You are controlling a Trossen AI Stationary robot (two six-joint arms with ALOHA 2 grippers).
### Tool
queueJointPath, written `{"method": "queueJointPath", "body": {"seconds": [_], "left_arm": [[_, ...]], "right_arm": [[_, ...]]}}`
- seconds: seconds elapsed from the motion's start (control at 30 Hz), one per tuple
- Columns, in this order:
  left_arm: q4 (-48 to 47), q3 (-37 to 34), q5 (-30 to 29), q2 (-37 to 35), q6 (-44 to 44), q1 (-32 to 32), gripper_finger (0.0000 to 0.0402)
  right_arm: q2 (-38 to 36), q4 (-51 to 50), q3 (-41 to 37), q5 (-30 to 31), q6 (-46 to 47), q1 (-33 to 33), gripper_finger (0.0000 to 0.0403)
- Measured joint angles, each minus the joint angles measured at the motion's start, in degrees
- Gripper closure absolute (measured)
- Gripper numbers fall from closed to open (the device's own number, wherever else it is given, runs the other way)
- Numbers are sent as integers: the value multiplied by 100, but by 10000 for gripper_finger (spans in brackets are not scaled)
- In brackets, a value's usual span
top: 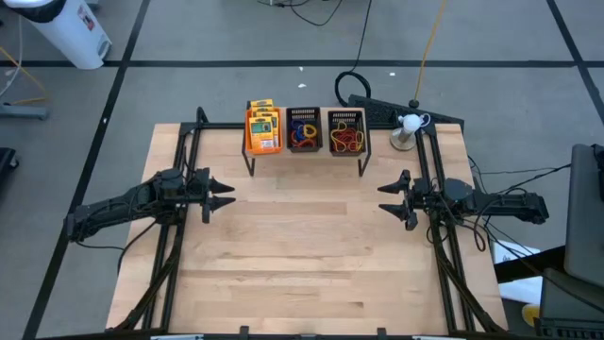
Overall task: Pick & Place Office Desk Supplies
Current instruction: Return to Home Position
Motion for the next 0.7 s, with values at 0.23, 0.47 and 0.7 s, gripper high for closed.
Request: {"method": "queueJointPath", "body": {"seconds": [0.23,0.47,0.7], "left_arm": [[0,0,0,-2,-2,2,218],[0,0,0,-1,-4,1,218],[0,0,0,-2,-1,1,218]], "right_arm": [[0,1,0,0,0,0,140],[0,2,0,0,0,-2,143],[0,2,0,1,1,0,141]]}}
